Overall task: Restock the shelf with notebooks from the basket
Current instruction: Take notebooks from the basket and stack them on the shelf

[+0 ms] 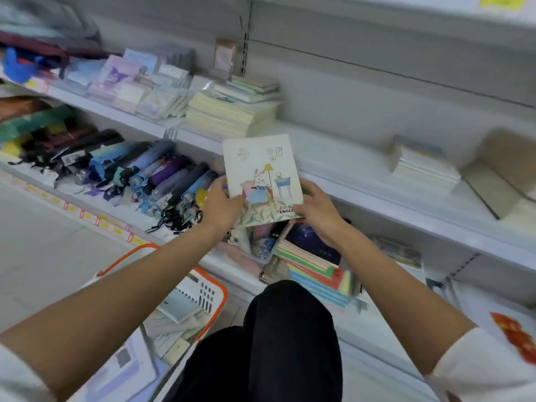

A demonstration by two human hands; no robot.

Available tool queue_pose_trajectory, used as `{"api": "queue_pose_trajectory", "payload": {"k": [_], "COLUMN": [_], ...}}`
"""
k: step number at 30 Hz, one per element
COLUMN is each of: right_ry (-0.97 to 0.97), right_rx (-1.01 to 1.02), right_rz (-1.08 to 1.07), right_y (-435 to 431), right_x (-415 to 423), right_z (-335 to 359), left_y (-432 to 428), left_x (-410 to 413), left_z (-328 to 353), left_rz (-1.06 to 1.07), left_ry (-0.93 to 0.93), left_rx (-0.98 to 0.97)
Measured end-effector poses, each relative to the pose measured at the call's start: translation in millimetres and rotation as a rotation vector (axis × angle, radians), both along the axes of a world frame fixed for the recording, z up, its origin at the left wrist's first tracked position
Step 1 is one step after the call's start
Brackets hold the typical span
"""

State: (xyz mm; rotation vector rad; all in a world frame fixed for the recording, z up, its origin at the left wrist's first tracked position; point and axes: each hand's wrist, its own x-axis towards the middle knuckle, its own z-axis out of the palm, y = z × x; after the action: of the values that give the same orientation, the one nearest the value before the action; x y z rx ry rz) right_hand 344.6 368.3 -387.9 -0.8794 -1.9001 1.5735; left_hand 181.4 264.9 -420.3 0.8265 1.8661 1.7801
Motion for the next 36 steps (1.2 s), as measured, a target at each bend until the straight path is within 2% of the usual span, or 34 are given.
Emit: {"api": "queue_pose_trajectory", "payload": {"k": [6, 11, 14, 18, 21, 24, 27, 30, 36], "right_ry": [0.149, 0.23, 0.201, 0.141, -0.021, -0.103, -0.033, 0.003, -0.053], "right_rx": [0.005, -0.005, 0.049, 0.089, 0.185, 0.249, 0.254, 0.24, 0.296], "right_rz": [-0.309, -0.528, -0.621, -0.723, -0.86, -0.83, -0.713, -0.686, -0.651], "right_y": [57.9, 113.8, 148.4, 189.3, 207.9, 212.4, 218.7, 235.8, 259.2], "right_x": [84.8, 151.7, 184.7, 206.9, 217.2, 227.5, 237.5, 245.0, 243.0], "right_z": [37.5, 59.8, 71.0, 81.4, 79.6, 65.2, 50.4, 45.2, 40.1], "left_y": [88.5, 160.9, 197.9, 251.8, 285.1, 298.9, 296.0, 300.1, 324.9], "left_x": [62.2, 122.0, 156.1, 182.2, 190.9, 191.8, 187.5, 183.6, 179.5], "left_z": [59.8, 83.3, 99.2, 115.0, 108.5, 91.6, 82.4, 81.9, 78.1], "left_rz": [-0.246, -0.428, -0.514, -0.513, -0.48, -0.432, -0.5, -0.505, -0.446], "left_ry": [0.087, -0.075, -0.06, 0.004, 0.039, 0.072, 0.152, 0.279, 0.237], "left_rx": [-0.003, -0.011, 0.025, 0.069, 0.041, -0.013, -0.001, 0.004, 0.023]}}
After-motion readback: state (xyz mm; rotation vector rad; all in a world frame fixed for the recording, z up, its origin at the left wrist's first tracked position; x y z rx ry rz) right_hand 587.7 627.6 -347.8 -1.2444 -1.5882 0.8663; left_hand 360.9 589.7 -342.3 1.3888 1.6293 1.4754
